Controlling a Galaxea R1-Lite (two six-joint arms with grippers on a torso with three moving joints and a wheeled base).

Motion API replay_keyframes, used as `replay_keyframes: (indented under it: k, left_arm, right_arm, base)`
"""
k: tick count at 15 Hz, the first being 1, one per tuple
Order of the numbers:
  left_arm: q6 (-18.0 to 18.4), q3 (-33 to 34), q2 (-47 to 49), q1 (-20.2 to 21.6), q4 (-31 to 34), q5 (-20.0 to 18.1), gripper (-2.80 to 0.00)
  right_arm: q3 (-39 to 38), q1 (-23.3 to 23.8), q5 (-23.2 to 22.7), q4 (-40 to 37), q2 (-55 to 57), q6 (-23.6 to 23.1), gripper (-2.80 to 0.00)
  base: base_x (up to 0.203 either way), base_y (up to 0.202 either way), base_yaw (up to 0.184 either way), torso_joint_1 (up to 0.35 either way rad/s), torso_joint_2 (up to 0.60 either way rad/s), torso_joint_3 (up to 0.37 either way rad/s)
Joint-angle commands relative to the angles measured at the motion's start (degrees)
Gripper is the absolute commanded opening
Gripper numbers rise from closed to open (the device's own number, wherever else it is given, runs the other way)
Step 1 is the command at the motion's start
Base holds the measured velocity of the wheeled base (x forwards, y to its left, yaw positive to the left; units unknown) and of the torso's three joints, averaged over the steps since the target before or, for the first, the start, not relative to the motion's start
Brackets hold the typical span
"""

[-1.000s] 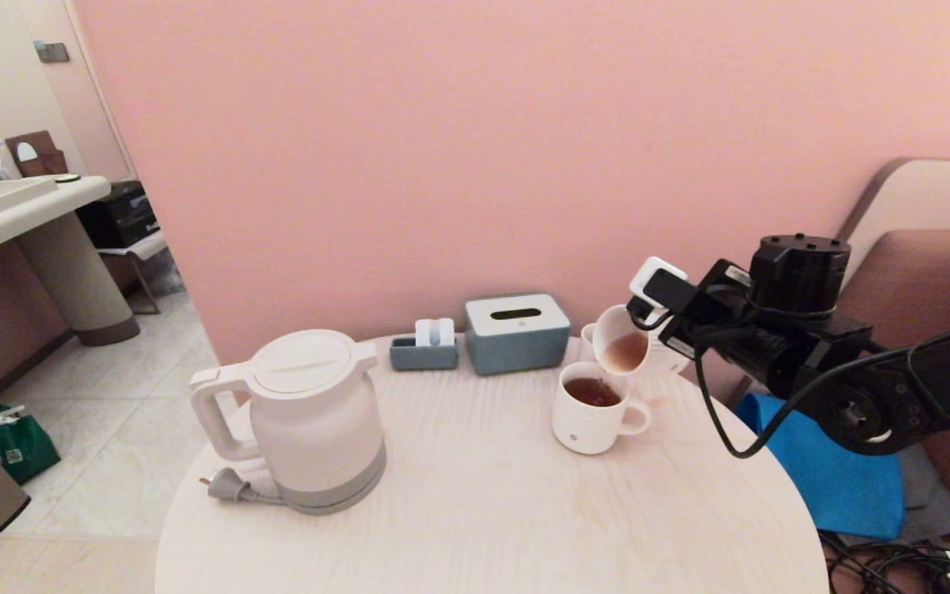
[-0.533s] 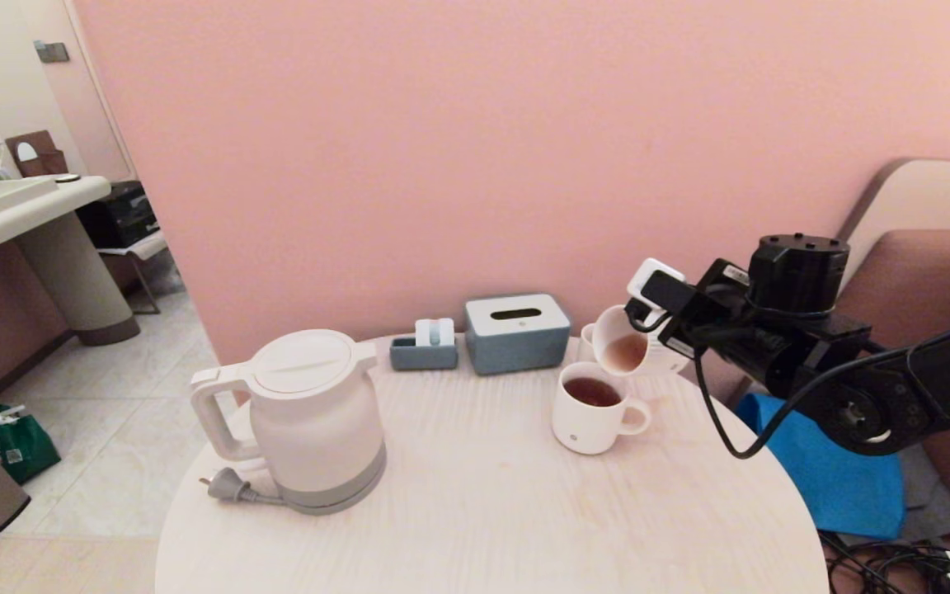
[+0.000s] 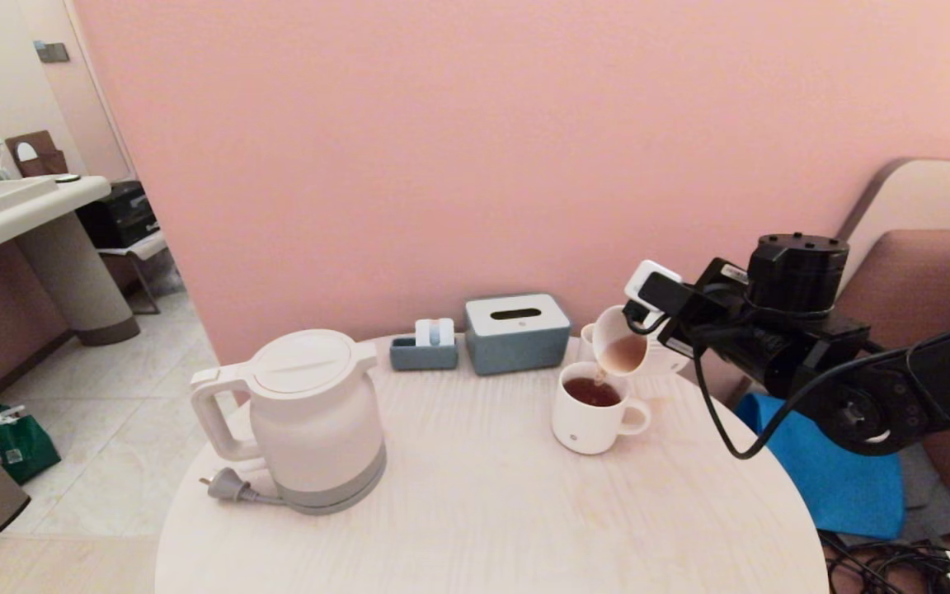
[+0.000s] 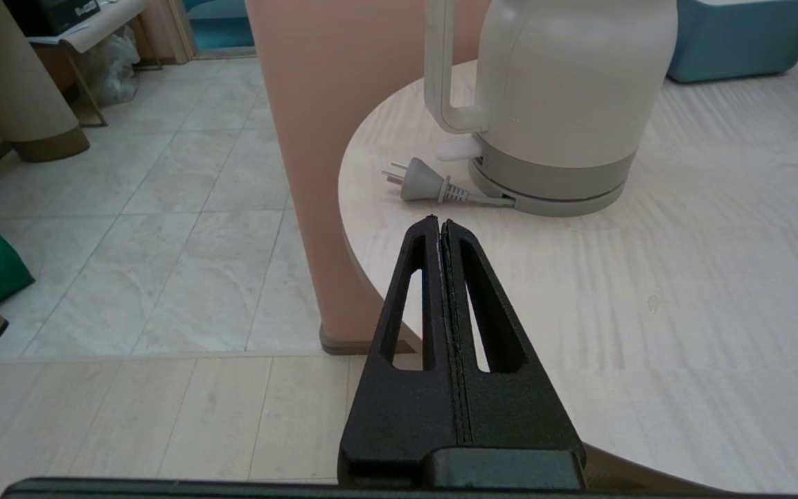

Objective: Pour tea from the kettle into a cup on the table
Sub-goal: Pour water into another cup

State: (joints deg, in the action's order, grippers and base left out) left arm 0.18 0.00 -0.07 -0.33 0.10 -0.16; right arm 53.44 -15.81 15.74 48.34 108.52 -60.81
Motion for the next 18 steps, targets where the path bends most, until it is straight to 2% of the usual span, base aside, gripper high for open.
replay_keyframes:
  k: [1,4,18]
  left_arm:
    - [-0.01,0.0,0.07,0.01,-0.01,-0.06,-2.8]
    - [-0.01,0.0,0.07,-0.02,-0.01,-0.02,-2.8]
    - [-0.01,0.0,0.07,0.01,-0.01,-0.02,-2.8]
  right_arm:
    - [-0.09,-0.1,0.08,0.27,-0.06,-0.37,-2.8]
    - [0.08,-0.27,0.17,0.36,-0.06,-1.94,-2.8]
    - [0.17,-0.8,0.43,0.36,-0.15,-3.35,-2.8]
  base:
    - [0.0,0.0,0.0,0.0,0.0,0.0]
    - [0.0,0.0,0.0,0.0,0.0,0.0]
    - [0.0,0.0,0.0,0.0,0.0,0.0]
